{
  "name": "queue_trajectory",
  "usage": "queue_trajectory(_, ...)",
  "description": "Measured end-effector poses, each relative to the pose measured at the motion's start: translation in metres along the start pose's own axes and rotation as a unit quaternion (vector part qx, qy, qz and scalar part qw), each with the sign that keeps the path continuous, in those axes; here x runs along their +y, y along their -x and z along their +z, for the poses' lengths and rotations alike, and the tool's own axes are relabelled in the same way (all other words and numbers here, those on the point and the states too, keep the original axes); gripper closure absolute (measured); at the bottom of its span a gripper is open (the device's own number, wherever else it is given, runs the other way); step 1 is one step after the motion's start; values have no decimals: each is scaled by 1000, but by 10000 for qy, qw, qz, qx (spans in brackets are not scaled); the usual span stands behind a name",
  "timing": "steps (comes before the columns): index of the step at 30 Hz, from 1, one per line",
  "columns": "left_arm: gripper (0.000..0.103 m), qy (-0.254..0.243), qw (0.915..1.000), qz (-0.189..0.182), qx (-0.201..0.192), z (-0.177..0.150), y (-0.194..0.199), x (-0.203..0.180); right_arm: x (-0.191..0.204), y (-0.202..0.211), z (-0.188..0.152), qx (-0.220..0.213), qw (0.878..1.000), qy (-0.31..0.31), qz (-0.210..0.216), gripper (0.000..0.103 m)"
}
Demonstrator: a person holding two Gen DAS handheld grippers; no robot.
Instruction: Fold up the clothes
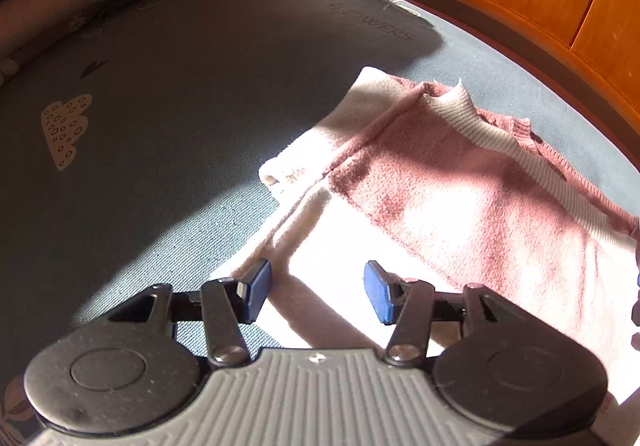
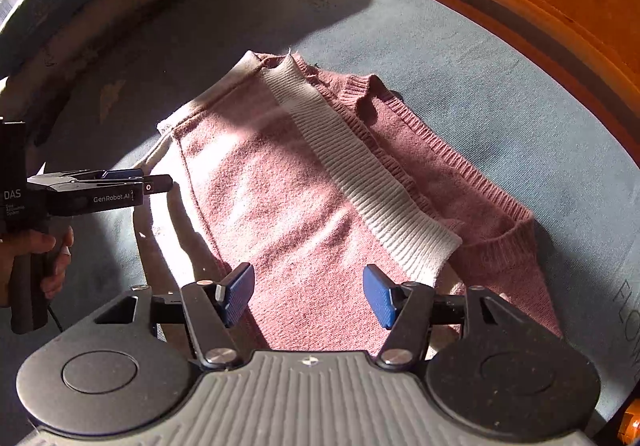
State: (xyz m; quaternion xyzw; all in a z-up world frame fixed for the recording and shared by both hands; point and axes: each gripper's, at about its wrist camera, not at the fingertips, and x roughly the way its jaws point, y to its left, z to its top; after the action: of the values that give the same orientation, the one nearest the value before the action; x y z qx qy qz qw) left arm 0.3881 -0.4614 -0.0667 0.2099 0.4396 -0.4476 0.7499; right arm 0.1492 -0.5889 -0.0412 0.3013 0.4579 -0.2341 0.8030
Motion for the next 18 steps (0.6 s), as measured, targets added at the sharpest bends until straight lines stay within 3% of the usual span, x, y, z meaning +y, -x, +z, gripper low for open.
queue_trajectory(3, 51, 184, 9998, -61, -91, 1, 9, 1, 6, -1, 0, 49, 10000, 16, -23, 38)
queue_trajectory(6, 50, -18, 9997, 51, -235, -1, 15, -3, 8, 0, -1, 84, 9999, 37, 45, 38)
queue_trajectory(10, 50, 38, 9999, 45, 131, -5, 2, -2, 10, -1, -1, 106, 9998, 23, 161, 38)
queue_trajectory(18, 50, -270, 9986, -26, -459, 30, 6, -22, 5, -12, 9, 106, 9992, 3, 379, 38)
